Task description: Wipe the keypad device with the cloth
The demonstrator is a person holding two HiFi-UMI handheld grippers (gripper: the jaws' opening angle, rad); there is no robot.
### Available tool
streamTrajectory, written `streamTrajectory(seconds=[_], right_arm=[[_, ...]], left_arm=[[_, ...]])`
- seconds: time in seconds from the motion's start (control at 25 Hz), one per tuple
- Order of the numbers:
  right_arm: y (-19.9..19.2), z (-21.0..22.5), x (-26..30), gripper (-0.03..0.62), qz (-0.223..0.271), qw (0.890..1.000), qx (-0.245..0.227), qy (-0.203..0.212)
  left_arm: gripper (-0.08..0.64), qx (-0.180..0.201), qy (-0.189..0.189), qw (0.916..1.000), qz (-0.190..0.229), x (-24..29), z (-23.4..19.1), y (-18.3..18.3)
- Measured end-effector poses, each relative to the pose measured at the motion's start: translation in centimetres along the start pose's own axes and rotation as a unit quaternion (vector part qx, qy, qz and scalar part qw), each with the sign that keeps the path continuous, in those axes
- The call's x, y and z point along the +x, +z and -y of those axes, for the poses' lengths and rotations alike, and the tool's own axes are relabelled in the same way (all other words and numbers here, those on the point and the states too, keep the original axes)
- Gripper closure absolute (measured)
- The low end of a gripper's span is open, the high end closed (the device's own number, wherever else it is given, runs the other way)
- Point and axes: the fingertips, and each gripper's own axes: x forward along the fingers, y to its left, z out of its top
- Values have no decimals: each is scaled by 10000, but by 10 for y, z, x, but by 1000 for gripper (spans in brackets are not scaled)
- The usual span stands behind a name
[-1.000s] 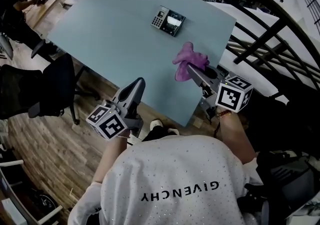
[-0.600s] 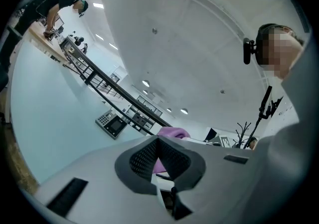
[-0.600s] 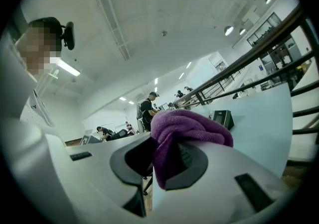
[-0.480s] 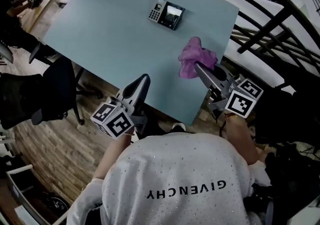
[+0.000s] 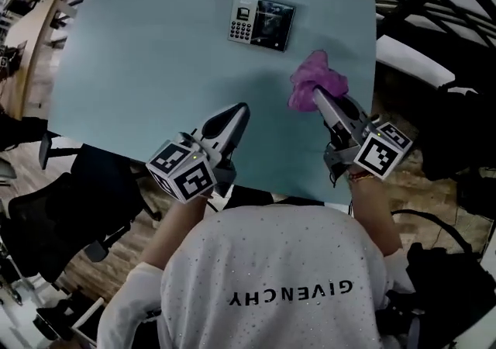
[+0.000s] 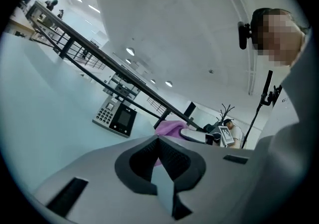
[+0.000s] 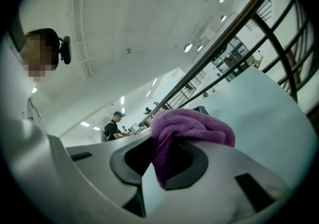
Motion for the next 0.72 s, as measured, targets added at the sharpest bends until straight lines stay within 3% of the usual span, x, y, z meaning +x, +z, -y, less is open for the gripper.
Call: streamTrajectory(seconds=[0.16, 0.36, 0.6, 0.72], right_arm=[[-5, 6, 38, 538, 428, 9980, 380, -272], [-10, 7, 94, 539, 573, 9969, 494, -216], [-13, -1, 155, 538, 142, 9983, -289, -483], [-5, -2, 186, 538, -107, 9957, -735, -560]], left_arm=[[560, 209, -409, 9982, -376, 11, -31, 18], [560, 166, -510, 9966, -618, 31, -70, 23], [560, -225, -742, 9951, -621, 54, -91, 38], [560, -96, -681, 9962, -526, 59, -100, 54]])
